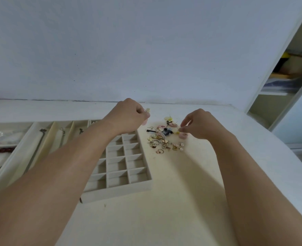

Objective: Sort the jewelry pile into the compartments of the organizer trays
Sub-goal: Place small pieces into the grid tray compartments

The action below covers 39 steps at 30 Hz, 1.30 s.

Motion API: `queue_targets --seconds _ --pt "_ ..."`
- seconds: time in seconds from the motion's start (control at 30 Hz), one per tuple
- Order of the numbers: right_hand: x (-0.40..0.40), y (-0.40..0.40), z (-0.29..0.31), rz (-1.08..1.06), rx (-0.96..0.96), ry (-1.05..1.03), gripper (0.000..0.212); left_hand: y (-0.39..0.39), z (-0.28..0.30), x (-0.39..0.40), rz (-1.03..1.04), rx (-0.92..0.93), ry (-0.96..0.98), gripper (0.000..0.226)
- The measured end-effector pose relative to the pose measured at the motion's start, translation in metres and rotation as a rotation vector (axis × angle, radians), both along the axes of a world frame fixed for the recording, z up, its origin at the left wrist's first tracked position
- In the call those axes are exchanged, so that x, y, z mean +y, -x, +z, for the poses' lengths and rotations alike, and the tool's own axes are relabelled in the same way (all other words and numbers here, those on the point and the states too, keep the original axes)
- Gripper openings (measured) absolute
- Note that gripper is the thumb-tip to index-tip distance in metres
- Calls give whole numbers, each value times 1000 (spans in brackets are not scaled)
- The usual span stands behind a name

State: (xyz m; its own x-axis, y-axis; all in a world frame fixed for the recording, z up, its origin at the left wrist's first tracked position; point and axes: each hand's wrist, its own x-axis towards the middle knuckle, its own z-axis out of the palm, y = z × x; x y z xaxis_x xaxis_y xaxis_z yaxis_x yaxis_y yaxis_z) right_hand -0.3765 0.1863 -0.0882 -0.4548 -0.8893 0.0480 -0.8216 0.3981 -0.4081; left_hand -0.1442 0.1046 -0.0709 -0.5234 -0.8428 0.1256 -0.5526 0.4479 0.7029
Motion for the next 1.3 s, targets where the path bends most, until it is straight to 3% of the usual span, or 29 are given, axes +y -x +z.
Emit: queue_targets --seconds 0.27,0.43,0.5,0.6,0.67,0.73,0.8,0.87,1.0,1.13,1.3 --pt "6 -3 -5 -17 2 -171 18 -6 0 -1 19 -8 -26 16" --pt "10 -6 -2 -11 -40 -159 23 -16 5 0 6 32 -78 12" --pt "9 -8 1 0 -63 -142 25 -18 7 1 -1 49 -110 24" --pt "9 -15 9 -1 -75 23 27 -23 11 0 11 72 -126 30" --pt "9 -25 15 35 -216 203 31 -26 15 0 -14 45 -116 32" --pt "9 -40 20 154 -502 305 33 -27 19 4 -64 19 -116 36" --pt "10 -55 22 267 -747 278 29 -26 21 9 -97 20 -118 37" --pt "8 -66 20 320 -870 218 30 -25 22 12 -105 41 -110 34" --pt "3 -80 12 344 -843 250 28 -25 22 11 -138 101 -164 16" --pt "2 -87 10 356 -783 295 27 -29 17 5 -131 130 -203 21" --pt "-2 -83 5 341 -848 232 28 -32 15 2 -147 117 -167 22"
